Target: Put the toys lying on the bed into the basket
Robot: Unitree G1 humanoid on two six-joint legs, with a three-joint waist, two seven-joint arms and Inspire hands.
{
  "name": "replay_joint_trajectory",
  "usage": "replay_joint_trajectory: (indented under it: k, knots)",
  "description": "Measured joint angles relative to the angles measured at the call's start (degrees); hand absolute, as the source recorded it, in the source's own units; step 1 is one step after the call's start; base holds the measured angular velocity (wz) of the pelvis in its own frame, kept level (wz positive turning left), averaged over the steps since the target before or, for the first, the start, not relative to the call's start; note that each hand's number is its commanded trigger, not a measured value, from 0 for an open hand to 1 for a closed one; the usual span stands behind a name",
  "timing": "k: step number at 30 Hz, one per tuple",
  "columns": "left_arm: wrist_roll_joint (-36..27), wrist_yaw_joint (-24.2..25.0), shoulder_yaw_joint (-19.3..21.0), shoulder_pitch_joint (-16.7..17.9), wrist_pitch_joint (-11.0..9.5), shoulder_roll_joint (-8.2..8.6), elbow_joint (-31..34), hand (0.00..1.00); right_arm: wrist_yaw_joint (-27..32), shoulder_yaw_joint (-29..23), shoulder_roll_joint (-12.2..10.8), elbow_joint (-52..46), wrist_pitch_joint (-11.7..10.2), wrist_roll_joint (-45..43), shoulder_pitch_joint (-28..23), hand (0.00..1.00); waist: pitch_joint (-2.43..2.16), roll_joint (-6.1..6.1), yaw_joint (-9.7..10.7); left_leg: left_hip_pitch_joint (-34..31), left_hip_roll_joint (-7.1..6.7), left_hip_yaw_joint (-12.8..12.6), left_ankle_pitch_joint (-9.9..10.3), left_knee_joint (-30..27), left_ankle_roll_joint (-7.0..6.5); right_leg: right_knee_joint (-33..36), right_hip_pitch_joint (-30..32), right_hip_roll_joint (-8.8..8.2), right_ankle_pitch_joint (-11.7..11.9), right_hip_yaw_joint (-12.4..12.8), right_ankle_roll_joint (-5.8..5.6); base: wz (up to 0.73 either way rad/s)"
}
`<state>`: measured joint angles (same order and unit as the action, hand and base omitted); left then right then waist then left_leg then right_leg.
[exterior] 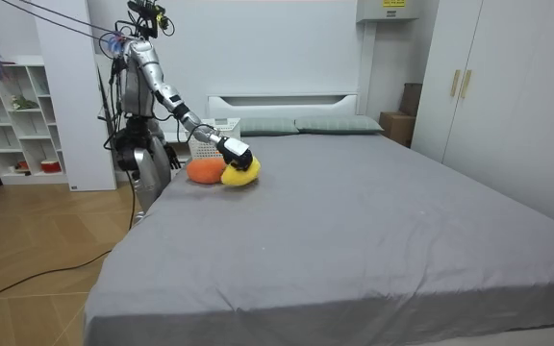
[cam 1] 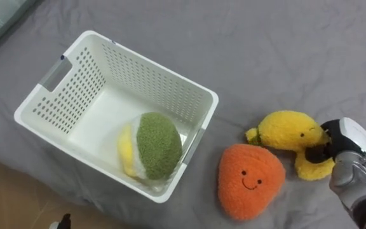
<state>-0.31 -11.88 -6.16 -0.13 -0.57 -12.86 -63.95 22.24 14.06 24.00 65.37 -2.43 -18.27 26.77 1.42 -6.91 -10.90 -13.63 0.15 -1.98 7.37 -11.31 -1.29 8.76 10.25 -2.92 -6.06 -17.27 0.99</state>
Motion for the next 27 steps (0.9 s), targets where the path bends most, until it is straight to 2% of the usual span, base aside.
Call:
replay_joint_trajectory:
  k: [4,6,7,11,13,17,23,27]
  knots:
    - [0.73,-0.40,1.80,2.69,0.01,0.10,2.72,0.00,-0.44,-1.15,-0.16,-7.52,0.05,-1.92,-2.65,1.00,-0.38,0.05,1.57,3.87,0.11,-0.68,0.01,0.70,0.00,-0.16,-3.45,0.02,-0.04,-0.02,-0.06,-0.06]
    - [1.18,-0.43,3.07,3.27,-0.01,0.17,3.82,0.00,-1.27,-2.60,-0.22,-10.49,0.49,-2.47,-3.69,1.00,-0.56,0.05,1.63,4.82,0.15,-1.00,0.02,1.09,0.01,-0.10,-4.09,0.01,-0.05,0.16,-0.07,-0.11]
    - [1.12,-0.47,3.89,3.40,-0.01,0.21,4.11,0.00,-1.82,-3.38,-0.44,-13.12,0.74,-2.39,-4.14,1.00,-0.61,0.04,1.96,5.47,0.19,-1.30,0.01,1.52,-0.01,0.07,-4.25,0.07,-0.04,1.18,-0.07,-0.19]
    - [0.92,-0.53,5.60,5.08,-0.31,0.49,4.12,0.00,-2.55,-4.44,-0.59,-21.48,0.58,-2.12,-7.41,1.00,-0.82,0.07,2.45,8.44,0.15,-2.66,-0.17,2.30,-0.03,0.26,-6.49,0.17,-0.04,2.29,-0.07,-0.15]
    - [0.95,-0.88,6.00,6.30,-0.40,0.91,4.23,0.00,-3.18,-4.74,-0.83,-27.07,0.57,-2.26,-9.88,1.00,-1.34,0.20,2.79,9.92,0.05,-3.05,-0.12,2.90,-0.06,0.03,-7.85,0.21,-0.12,2.86,-0.19,-0.12]
    - [0.98,-1.28,5.99,6.93,-0.40,1.64,4.31,0.00,-4.10,-4.99,-1.12,-32.32,0.60,-2.29,-12.36,1.00,-1.35,0.23,2.98,11.60,-0.04,-3.48,-0.15,2.92,-0.06,-0.02,-9.08,0.21,-0.20,3.05,-0.29,-0.06]
    - [0.98,-1.33,7.16,7.52,-0.38,3.00,4.92,0.00,-5.59,-8.14,-3.17,-38.68,0.61,-1.27,-13.46,1.00,-1.31,0.66,3.70,13.42,-0.05,-2.97,-0.14,3.13,-0.07,-0.12,-10.84,0.20,-0.34,3.33,-0.39,0.02]
    - [1.01,-1.36,7.18,8.45,-0.37,3.35,6.66,0.00,-6.22,-8.86,-3.69,-49.22,0.46,0.04,-14.90,1.00,-1.34,1.11,4.28,14.22,-0.41,-2.84,-0.13,3.64,-0.06,-0.13,-11.56,0.16,-0.88,3.28,-0.55,0.03]
